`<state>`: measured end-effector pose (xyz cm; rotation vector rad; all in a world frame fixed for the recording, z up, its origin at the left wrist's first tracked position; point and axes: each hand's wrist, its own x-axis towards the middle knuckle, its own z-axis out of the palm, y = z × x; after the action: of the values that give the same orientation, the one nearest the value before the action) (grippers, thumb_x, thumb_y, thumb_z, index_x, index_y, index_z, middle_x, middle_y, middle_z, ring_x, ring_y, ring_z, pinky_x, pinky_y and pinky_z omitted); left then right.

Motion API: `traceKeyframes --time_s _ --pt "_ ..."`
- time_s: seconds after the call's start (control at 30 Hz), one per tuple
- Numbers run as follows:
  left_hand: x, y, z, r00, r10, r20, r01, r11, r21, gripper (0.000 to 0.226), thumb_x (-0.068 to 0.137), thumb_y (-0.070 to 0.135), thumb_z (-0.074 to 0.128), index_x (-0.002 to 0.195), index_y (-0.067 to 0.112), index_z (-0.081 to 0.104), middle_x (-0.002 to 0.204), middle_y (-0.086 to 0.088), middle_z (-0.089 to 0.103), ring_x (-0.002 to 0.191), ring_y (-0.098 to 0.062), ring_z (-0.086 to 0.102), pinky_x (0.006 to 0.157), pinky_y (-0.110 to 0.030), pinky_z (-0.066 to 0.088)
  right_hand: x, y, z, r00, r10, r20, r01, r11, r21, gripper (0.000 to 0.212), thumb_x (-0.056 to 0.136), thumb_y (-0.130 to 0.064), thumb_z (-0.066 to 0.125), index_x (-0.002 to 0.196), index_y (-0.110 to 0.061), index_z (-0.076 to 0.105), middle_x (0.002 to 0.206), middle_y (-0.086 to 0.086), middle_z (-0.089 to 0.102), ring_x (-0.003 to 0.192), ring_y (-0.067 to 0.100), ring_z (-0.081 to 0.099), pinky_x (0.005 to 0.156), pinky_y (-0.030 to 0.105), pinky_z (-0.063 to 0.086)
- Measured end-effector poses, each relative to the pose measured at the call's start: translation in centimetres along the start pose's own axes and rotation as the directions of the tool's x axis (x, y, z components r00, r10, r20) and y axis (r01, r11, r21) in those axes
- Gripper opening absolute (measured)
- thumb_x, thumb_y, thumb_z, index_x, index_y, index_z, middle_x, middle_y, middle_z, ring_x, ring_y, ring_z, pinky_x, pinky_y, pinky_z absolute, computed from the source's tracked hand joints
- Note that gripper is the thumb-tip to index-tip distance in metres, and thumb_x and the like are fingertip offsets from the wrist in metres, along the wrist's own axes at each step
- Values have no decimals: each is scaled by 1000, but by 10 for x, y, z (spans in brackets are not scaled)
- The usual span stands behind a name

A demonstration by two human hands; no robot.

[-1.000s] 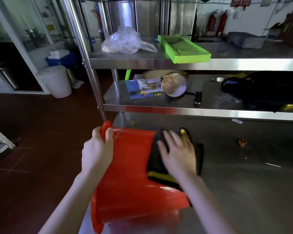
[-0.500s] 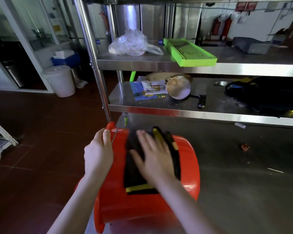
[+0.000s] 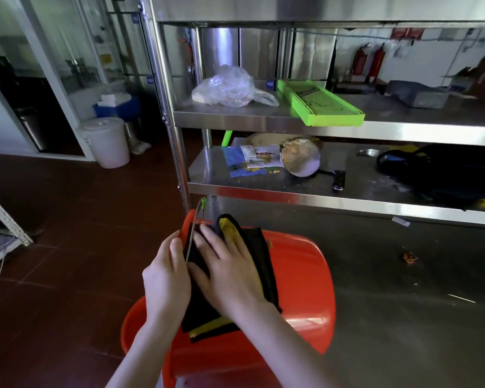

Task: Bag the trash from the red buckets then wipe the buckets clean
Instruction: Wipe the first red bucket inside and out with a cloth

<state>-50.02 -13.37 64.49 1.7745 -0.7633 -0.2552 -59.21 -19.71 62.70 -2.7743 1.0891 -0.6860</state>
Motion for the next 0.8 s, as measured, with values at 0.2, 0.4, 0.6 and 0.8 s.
traceKeyframes --time_s 0.2,0.4,0.6,0.8 --pt "-27 -19 -5 996 46 -82 -51 997 -51 33 104 31 37 127 28 61 78 41 61 80 30 51 67 8 33 -24 95 -17 921 388 32 -385 921 -56 62 93 -67 25 143 -36 45 154 -9 37 142 19 33 115 43 26" --pt "-52 -38 6 987 89 -135 -95 995 -37 36 100 40 33 122 40 62 89 36 63 92 28 52 76 6 34 -18 124 -28 839 534 102 -532 845 -47 55 95 -62 21 145 -42 33 155 -22 26 147 14 16 117 48 19" --pt "-38 -40 0 989 130 -73 -136 987 -82 37 98 38 34 120 31 62 88 39 64 79 15 62 63 0 41 0 7 -9 999 41 0 -41 998 -46 56 96 -54 31 145 -29 43 156 -8 34 146 31 22 115 54 24" --pt "-14 -8 -8 974 -3 226 10 1000 -29 69 79 74 44 142 53 30 82 28 69 74 12 64 59 -7 46 -15 -7 4 998 47 33 -44 994 -97 61 96 -50 32 153 -30 22 163 -4 13 149 36 9 117 59 10"
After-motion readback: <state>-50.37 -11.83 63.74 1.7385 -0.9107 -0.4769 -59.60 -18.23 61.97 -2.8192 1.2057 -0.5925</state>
